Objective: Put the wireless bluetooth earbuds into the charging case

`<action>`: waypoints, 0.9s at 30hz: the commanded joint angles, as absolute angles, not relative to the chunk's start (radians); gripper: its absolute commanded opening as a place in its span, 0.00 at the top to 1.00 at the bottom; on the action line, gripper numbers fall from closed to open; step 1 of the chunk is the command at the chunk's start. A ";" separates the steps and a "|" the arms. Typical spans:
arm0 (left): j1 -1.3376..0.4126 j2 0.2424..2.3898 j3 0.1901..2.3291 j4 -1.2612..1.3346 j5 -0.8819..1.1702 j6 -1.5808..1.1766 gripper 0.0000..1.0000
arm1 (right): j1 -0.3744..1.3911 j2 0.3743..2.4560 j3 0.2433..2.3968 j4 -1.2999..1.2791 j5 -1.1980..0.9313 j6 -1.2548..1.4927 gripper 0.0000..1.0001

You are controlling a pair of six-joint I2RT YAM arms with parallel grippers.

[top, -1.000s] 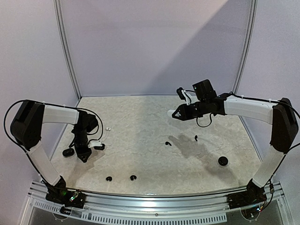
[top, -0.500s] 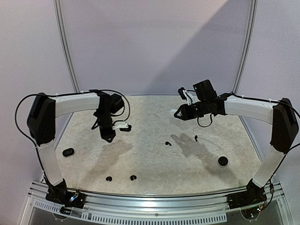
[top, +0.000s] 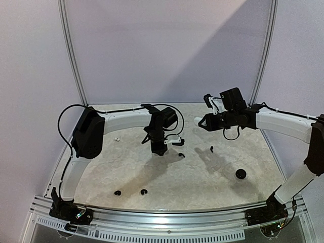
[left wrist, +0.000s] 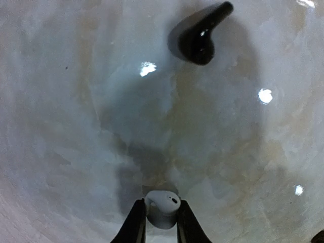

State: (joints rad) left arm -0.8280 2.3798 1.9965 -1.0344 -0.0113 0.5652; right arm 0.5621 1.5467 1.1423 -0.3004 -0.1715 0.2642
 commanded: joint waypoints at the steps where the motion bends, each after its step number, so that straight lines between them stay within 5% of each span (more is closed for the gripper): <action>1: -0.855 2.421 1.980 -1.032 -0.032 0.531 0.90 | 0.557 1.504 1.122 -0.320 -0.139 0.264 1.00; 4: -0.856 2.431 1.968 -1.039 -0.050 0.523 0.82 | 0.558 1.500 1.126 -0.318 -0.144 0.262 1.00; 10: -0.856 2.406 1.959 -1.064 -0.032 0.531 0.36 | 0.558 1.496 1.127 -0.313 -0.149 0.264 1.00; 17: -0.841 2.318 1.987 -1.132 -0.010 0.556 0.10 | 0.558 1.496 1.129 -0.314 -0.155 0.262 1.00; 22: -0.768 2.192 1.978 -1.213 0.141 0.581 0.02 | 0.557 1.504 1.133 -0.306 -0.161 0.261 1.00; 27: -0.605 2.140 1.922 -1.233 0.105 0.502 0.07 | 0.558 1.519 1.152 -0.316 -0.160 0.254 1.00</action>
State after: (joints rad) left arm -0.7479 2.1899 1.9690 -1.1793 0.0998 0.5522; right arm 0.5617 1.5249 1.1328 -0.3077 -0.1623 0.2638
